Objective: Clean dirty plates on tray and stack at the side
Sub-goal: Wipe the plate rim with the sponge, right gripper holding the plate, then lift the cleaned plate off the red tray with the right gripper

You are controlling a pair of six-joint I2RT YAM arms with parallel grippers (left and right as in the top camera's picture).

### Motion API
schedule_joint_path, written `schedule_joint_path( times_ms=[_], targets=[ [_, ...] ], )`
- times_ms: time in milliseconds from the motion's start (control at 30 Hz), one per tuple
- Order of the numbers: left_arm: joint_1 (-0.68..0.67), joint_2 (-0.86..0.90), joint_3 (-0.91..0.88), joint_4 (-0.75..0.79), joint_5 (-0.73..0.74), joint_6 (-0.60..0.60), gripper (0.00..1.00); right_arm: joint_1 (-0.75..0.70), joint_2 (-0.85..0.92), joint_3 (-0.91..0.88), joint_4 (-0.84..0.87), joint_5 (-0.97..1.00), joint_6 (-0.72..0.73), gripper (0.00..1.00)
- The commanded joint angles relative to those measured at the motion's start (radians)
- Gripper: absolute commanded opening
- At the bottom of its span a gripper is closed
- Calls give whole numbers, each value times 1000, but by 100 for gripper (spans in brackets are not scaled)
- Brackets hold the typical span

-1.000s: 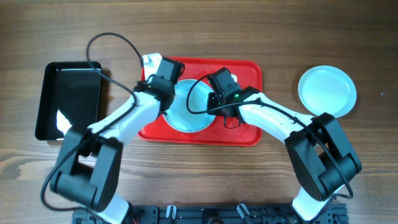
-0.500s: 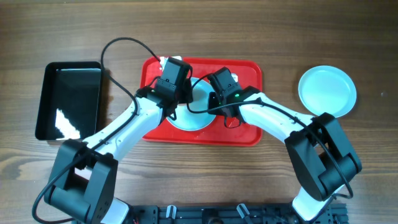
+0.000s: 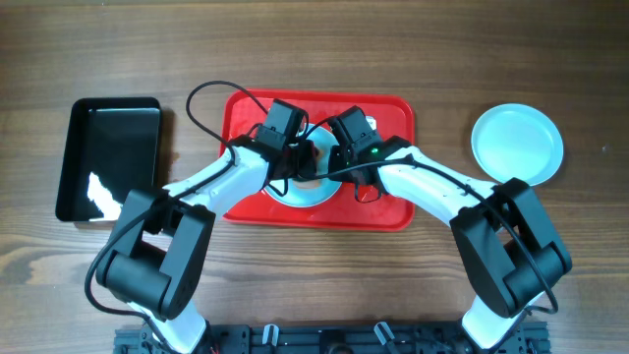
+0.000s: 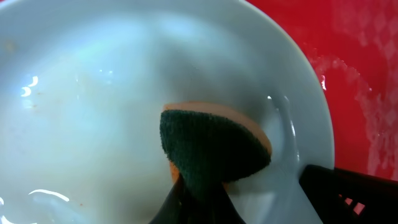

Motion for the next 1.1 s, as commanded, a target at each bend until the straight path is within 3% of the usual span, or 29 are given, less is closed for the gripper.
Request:
schedule_joint_path(
  times_ms=[0, 133, 400, 767, 1067],
  targets=[
    [23, 24, 3, -50, -176, -10, 4, -4, -7, -11, -2, 29, -14, 4],
    [46, 23, 3, -121, -416, -10, 4, -4, -7, -11, -2, 28, -14, 4],
    [75, 16, 3, -129, -653, -10, 4, -4, -7, -11, 1, 29, -14, 4],
    [75, -192, 14, -139, -649, -64, 4, -4, -7, -11, 2, 29, -14, 4],
    [75, -481, 14, -248, -467, -63, 4, -4, -7, -11, -3, 29, -22, 4]
  ],
)
